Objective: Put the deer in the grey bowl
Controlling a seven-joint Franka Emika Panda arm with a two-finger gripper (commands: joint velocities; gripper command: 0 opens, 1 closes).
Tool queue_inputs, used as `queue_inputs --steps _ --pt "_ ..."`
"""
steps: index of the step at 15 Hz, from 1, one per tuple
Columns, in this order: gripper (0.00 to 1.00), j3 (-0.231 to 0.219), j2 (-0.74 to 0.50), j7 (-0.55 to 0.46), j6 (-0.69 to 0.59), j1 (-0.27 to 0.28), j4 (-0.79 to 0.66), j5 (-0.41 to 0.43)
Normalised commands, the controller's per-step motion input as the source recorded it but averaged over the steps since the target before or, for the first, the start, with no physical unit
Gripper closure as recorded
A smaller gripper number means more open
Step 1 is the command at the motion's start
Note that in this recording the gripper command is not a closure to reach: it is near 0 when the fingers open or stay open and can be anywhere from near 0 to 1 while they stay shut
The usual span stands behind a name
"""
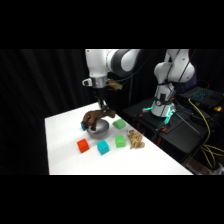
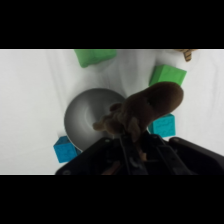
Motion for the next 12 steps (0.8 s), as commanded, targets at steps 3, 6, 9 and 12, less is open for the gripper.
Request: queue_inputs --steps 3,6,9,12 --pt "0.55 0.023 0.26 0.00 0.05 0.003 0.12 0.201" --pt "0.55 0.022 0.23 0.04 0.06 0.002 0.14 0.166" --pt "0.00 -0.015 0.13 0.09 0.01 -0.007 0.13 0.071" --pt "0.00 -0.041 0.08 0.05 -0.05 -0.036 0.15 0.054"
